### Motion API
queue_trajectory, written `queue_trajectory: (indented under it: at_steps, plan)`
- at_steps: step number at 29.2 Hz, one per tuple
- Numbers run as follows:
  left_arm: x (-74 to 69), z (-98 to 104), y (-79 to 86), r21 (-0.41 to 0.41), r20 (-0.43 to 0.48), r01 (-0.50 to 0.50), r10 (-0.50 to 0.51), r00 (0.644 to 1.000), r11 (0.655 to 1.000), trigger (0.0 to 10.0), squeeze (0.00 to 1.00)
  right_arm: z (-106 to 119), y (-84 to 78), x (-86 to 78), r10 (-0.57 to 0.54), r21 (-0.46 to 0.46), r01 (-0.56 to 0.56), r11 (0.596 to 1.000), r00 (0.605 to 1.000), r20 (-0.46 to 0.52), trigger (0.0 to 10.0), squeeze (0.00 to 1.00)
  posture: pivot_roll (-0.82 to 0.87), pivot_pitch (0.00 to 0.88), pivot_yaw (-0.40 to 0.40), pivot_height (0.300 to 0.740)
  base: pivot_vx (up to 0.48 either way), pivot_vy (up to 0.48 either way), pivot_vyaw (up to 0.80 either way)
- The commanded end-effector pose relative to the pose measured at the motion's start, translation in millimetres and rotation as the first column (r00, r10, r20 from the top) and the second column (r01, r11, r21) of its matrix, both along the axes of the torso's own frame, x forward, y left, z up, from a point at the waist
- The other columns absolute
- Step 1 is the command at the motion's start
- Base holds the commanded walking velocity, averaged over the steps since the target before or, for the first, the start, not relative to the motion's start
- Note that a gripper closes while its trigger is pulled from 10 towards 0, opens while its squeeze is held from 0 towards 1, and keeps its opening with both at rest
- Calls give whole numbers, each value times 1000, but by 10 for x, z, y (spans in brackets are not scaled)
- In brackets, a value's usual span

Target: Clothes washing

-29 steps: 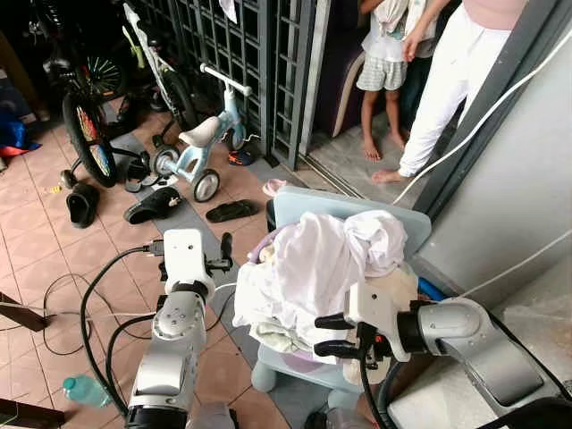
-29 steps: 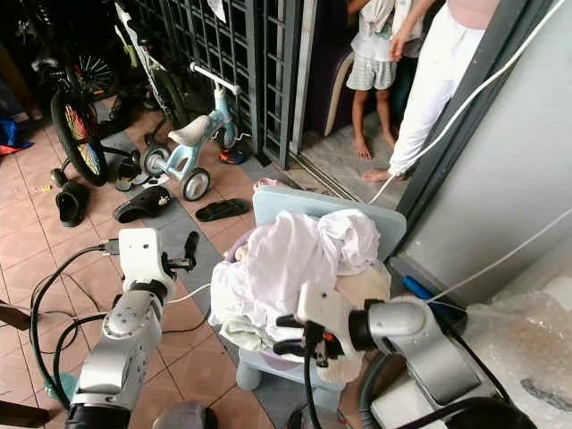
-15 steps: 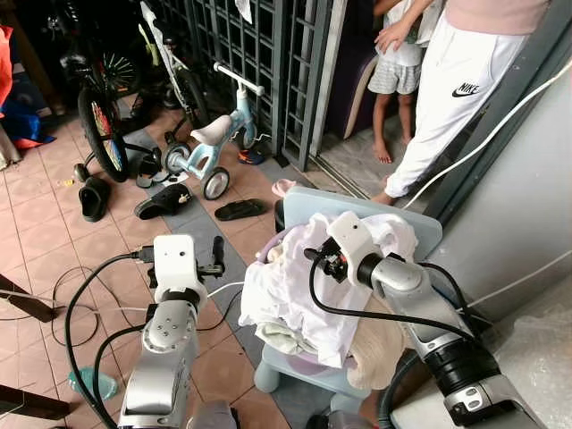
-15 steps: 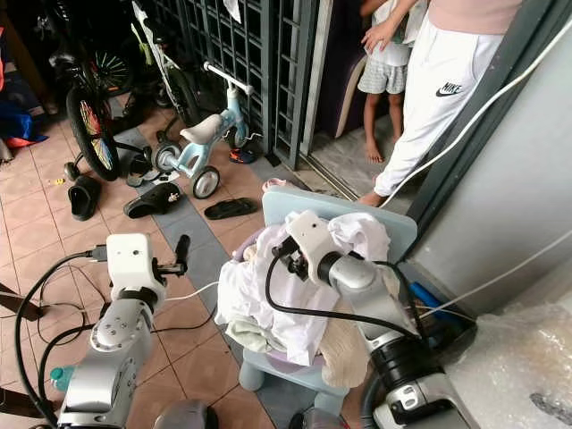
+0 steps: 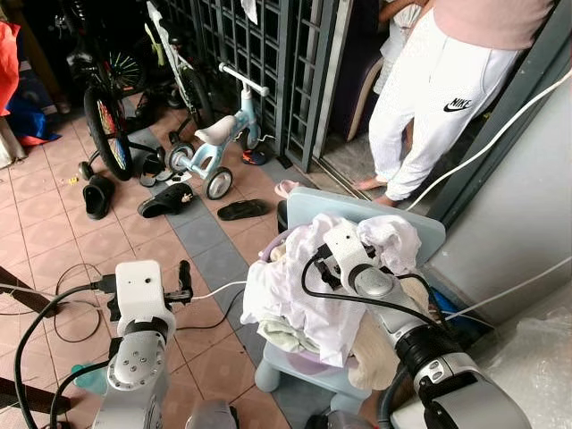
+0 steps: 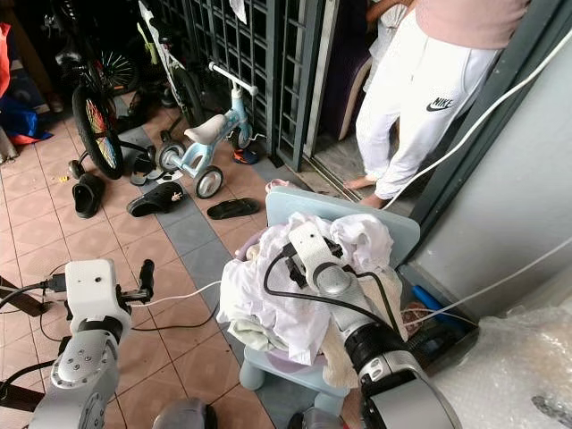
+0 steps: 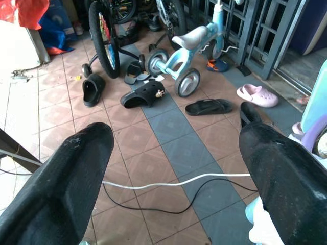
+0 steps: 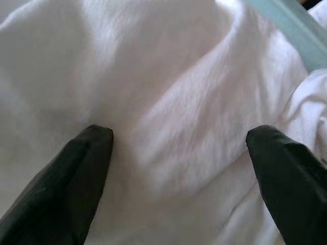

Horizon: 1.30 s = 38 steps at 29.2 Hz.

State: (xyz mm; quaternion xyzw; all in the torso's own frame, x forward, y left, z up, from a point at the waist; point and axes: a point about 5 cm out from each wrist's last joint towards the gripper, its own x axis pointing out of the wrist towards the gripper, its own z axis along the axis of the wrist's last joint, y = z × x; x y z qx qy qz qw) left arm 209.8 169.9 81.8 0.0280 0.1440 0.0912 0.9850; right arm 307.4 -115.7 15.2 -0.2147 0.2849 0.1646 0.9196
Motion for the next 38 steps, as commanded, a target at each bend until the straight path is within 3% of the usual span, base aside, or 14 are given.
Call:
queue_trajectory:
  at_steps: [1,2,3,4,12,25,38]
  plan:
    - [-6,50,-20,1,11,8,-8,1000,1000,10000,0,-59,15,-41,12,-5,-12,1000,1000,-26,9804,59,154,54,-34,740,0,0,0]
    - [-5,52,-25,0,10,11,-11,1000,1000,10000,0,-91,25,-68,6,7,-6,1000,999,-43,2275,0,151,53,-35,740,0,0,0]
    - [-5,52,-25,0,10,11,-11,1000,1000,10000,0,-91,25,-68,6,7,-6,1000,999,-43,2275,0,151,53,-35,740,0,0,0]
    - [-6,53,-28,-1,9,12,-12,1000,1000,10000,0,-116,36,-90,2,20,-1,1000,998,-58,0,0,151,53,-35,740,0,0,0]
    - [29,12,-68,-16,2,16,-16,1000,1000,10000,0,-178,-11,-111,-38,58,44,997,994,-100,0,0,148,0,-53,740,0,0,0]
    - [171,4,-95,-28,26,26,-25,999,999,10000,0,-165,-65,-49,-68,77,76,994,993,-98,0,0,133,0,-57,740,0,0,0]
    - [216,5,-116,-31,43,28,-26,999,999,10000,0,-179,-92,-49,-84,97,96,991,990,-113,0,0,135,0,-62,740,0,0,0]
